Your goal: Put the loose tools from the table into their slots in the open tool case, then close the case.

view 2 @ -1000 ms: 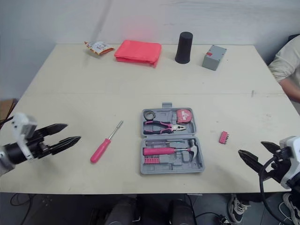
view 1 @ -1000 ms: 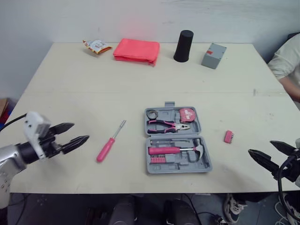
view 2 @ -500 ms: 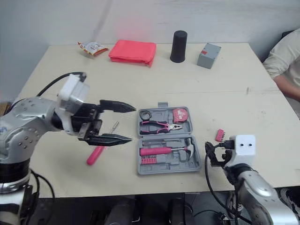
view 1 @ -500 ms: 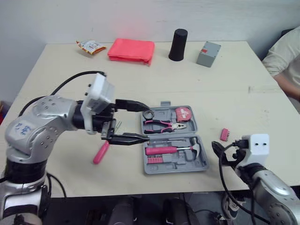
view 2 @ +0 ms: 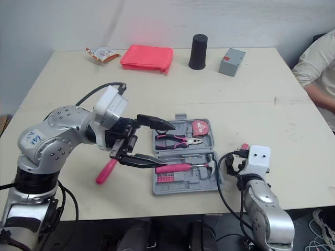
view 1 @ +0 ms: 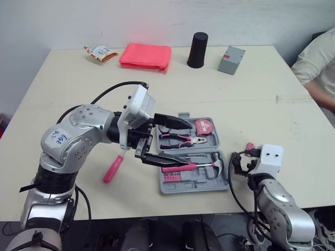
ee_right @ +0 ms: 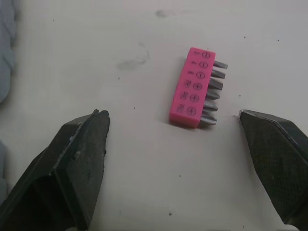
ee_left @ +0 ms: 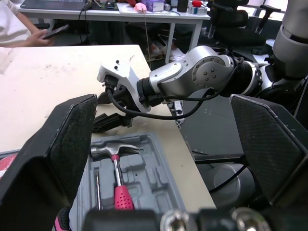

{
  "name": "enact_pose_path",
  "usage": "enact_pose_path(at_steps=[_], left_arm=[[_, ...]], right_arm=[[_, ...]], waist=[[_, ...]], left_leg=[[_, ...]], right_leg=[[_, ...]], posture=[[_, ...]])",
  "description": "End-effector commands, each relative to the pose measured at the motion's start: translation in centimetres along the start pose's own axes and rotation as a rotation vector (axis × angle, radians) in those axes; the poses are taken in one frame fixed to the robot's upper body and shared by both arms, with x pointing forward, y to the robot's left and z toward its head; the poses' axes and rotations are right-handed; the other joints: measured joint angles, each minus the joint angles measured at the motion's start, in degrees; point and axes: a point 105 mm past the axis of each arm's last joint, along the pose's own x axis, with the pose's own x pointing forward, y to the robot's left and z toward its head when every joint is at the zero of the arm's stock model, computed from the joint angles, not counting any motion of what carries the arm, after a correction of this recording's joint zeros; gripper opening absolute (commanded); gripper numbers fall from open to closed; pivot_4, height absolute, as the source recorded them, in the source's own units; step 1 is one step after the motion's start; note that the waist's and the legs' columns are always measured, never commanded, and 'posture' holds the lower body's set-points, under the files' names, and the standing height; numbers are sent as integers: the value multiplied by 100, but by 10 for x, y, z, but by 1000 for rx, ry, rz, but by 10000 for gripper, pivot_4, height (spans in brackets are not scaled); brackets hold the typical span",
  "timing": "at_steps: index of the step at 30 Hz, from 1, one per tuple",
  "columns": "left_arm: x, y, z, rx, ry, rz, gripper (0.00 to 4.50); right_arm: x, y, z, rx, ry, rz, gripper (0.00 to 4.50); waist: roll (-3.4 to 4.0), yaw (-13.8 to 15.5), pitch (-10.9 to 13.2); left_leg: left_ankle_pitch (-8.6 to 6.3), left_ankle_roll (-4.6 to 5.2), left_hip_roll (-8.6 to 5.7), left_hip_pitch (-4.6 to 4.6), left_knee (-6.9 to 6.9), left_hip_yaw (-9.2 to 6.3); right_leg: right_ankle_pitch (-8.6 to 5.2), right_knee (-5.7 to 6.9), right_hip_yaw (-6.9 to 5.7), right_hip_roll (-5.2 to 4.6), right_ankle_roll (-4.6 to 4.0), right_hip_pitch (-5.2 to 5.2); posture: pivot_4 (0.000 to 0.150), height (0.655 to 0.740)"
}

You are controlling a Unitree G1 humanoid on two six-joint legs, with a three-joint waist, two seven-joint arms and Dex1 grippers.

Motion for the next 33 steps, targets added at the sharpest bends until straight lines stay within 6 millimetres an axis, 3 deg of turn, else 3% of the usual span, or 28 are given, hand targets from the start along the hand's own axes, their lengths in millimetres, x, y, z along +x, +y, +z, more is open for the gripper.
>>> enact_pose_path(at_steps=[1,3,5,18,29,33], left_arm=[[4,-1,5,32,-7,-15,44969],[5,0,5,35,-8,-17,45000],[5,0,4,37,-6,-17,45000],[3,-1,2,54,3,-9,45000],[2,-1,1,65,2,-4,45000],[2,-1,1,66,2,-2,45000]], right_arm=[[2,-9,-5,-5,11,-61,42567],[1,-12,-7,0,16,-83,36200],[2,-15,-9,7,22,-102,27043],[0,-37,-9,11,15,-203,27043],[13,-24,-1,-4,-20,-46,27043],[15,-31,-4,-41,-5,13,27043]], waist=[[0,1,0],[0,1,0],[-1,15,0],[-5,19,-3],[-5,-11,-3],[-5,-11,-3]], left_leg=[[0,0,0,0,1,0],[0,0,0,0,1,-1],[0,1,0,0,1,-2],[1,3,-4,0,4,-9],[1,3,-3,1,4,-7],[2,3,0,3,3,-7]], right_leg=[[0,0,0,0,0,0],[0,1,0,0,0,0],[0,2,0,-1,0,1],[0,1,-3,-3,0,7],[0,1,-2,-2,0,7],[0,2,-1,0,0,7]], posture=[[1500,7361],[1500,7361],[1500,7361],[1500,7361],[1500,7361],[1500,7361]])
